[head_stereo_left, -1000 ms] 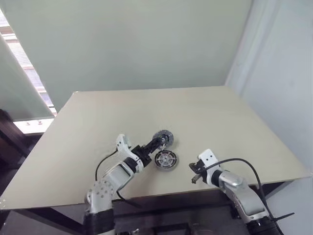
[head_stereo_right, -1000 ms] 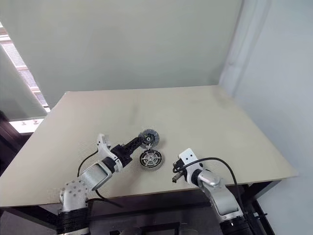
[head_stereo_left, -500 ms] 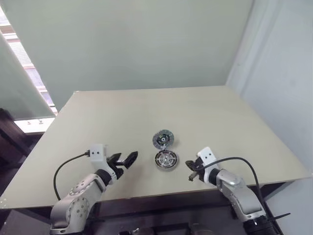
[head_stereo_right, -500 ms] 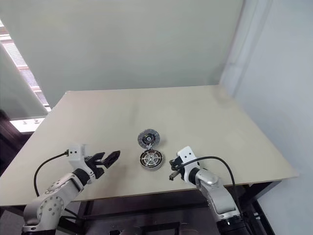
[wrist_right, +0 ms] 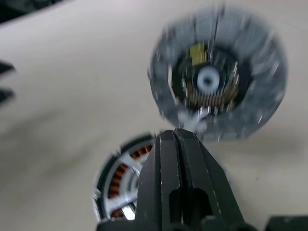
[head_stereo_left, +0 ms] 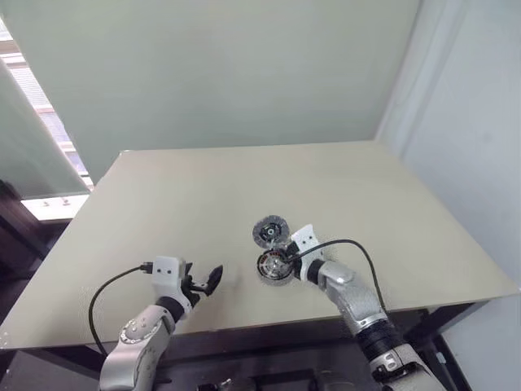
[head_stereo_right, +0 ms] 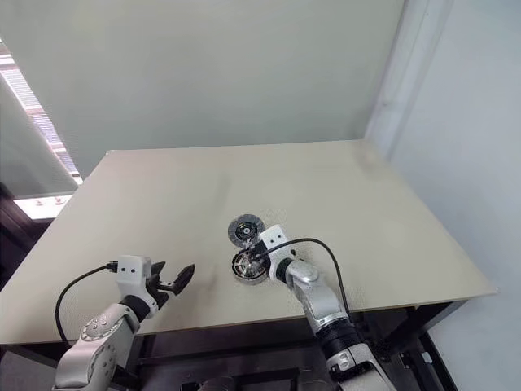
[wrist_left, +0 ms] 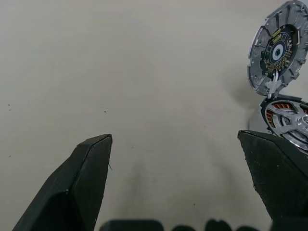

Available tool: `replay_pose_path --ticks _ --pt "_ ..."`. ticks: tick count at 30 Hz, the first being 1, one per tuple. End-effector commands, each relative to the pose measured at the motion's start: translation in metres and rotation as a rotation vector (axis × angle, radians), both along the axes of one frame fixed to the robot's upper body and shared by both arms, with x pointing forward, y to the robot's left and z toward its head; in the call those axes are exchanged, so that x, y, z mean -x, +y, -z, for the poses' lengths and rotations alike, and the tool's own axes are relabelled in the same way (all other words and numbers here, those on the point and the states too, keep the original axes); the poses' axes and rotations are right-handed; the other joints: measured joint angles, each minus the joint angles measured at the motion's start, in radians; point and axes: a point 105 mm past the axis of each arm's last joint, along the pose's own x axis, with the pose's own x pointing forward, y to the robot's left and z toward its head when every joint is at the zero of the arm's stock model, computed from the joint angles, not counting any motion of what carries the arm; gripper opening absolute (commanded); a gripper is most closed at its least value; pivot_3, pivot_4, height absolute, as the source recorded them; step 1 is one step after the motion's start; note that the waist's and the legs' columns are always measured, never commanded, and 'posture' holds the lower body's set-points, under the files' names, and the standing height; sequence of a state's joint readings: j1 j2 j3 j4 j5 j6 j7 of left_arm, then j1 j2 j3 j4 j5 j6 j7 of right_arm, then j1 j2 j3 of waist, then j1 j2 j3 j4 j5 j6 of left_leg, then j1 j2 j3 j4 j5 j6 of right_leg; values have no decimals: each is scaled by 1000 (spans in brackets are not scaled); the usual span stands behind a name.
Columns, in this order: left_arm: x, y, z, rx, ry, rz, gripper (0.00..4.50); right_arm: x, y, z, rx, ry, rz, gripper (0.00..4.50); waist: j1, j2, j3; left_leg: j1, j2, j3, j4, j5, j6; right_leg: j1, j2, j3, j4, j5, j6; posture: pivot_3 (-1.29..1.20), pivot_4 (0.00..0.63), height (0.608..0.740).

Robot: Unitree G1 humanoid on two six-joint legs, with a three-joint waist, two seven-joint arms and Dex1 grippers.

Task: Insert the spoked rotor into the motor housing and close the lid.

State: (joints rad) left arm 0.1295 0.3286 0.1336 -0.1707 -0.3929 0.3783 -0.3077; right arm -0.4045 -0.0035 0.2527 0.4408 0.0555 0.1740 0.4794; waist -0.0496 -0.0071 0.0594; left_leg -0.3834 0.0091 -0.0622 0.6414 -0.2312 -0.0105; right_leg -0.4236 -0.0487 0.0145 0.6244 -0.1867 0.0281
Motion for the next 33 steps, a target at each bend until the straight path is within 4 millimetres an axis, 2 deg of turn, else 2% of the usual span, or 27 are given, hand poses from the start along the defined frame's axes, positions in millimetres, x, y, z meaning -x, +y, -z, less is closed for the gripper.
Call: replay_pose_path --ticks 1,3,5,9,13,14,15,17,20,23,28,33 --pt "-5 -6 -21 -4 -84 24 4483 3 1 16 49 14 -28 0 0 0 0 0 0 0 0 0 0 0 0 0 0 0 0 0 0 740" --pt "-5 -7 -20 -4 -84 28 4483 3 -1 19 51 14 -32 0 -1 0 0 1 0 0 -1 0 0 0 0 0 1 0 0 0 0 740" --pt "-5 -8 -20 -2 -84 29 4483 2 -2 14 34 0 -29 0 -1 0 0 3 0 0 -1 0 0 1 1 0 1 0 0 0 0 740" --pt "-5 -12 -18 11 -77 40 4483 -3 -2 -9 -5 -58 -36 0 -1 1 0 4 0 0 0 0 0 3 1 0 1 0 0 0 0 740" --pt "-5 -17 -16 49 -54 57 4483 4 -2 -33 25 -110 -118 0 0 1 0 4 0 0 1 0 0 3 0 0 1 0 0 0 0 740" --pt "-5 -18 -15 60 -48 59 4500 7 -2 -36 45 -112 -147 374 0 1 0 4 0 0 1 0 0 3 0 0 1 0 0 0 0 740" --pt "-4 -19 -14 73 -40 58 4312 14 -2 -37 83 -105 -198 541 0 0 0 3 0 0 1 0 0 3 0 0 1 0 0 0 0 740" --pt "-3 -21 -11 106 -11 59 3858 23 -4 -40 155 -119 -272 1192 0 1 0 4 0 0 1 0 0 3 0 0 1 0 0 0 0 740" --pt "-2 -25 -9 158 29 58 2859 36 -12 -41 306 -160 -390 2190 0 1 0 4 0 0 1 0 0 3 0 0 1 0 0 0 0 740" --pt "-3 -26 -8 194 48 46 1753 41 -19 -42 414 -189 -442 3253 0 0 0 4 0 0 2 0 0 3 0 0 1 0 0 0 0 740" --pt "-8 -27 -10 274 76 9 13 43 -25 -42 552 -235 -511 3291 0 0 0 4 0 0 3 0 0 4 0 0 1 0 0 0 0 740" --pt "-11 -25 -11 304 96 -15 13 46 -25 -39 628 -253 -567 3291 0 0 0 4 0 0 3 0 0 4 0 -1 1 0 0 0 0 740"
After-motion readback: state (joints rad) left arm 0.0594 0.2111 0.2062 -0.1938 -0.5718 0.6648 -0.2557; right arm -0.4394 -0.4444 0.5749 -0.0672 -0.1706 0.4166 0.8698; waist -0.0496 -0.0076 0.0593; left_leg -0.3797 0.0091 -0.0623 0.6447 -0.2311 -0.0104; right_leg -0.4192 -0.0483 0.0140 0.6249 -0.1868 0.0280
